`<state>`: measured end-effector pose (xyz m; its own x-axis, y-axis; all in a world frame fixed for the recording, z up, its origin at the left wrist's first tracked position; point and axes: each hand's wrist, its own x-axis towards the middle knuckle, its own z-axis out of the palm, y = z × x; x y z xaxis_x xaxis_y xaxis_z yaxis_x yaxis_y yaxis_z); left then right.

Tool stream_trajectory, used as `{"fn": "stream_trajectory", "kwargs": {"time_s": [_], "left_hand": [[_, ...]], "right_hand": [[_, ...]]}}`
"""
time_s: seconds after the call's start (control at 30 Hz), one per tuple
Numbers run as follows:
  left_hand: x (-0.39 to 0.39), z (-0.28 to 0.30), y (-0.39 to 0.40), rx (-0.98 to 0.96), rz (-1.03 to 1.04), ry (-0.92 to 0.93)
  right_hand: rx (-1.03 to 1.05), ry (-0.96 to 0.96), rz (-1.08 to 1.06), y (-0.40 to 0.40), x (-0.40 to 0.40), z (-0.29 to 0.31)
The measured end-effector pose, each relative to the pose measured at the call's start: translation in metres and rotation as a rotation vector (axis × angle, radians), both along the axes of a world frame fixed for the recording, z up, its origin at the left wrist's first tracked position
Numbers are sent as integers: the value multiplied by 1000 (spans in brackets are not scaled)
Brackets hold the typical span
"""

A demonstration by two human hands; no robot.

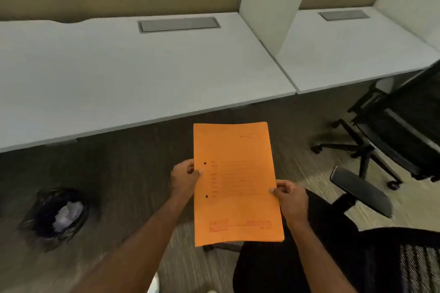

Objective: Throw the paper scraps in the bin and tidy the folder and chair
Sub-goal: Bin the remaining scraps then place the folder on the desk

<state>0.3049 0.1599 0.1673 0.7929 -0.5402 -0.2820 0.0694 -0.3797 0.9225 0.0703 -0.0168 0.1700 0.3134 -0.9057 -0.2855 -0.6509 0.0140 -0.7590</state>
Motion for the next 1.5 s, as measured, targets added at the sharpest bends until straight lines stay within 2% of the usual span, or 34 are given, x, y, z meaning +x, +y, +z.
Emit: {"fn": "stream_trajectory", "kwargs": {"time_s": [0.23,0.43,0.63,0.87,1.27,1.5], "left_hand": [[71,81,73,-101,179,-118],[147,141,118,-92,391,-225],[210,189,153,-153,502,-320],[291,186,173,-128,506,-377],[467,202,150,-45,434,-474],[542,198,128,-19,424,-455]], "right_hand": [[-29,-109,206,35,110,77],[-88,-238,300,64,215,148],[-160,-313,382,92,300,190],[-194,-284,434,109,383,194],[-190,-218,344,93,541,208],[-174,-223,343,71,618,204]]}}
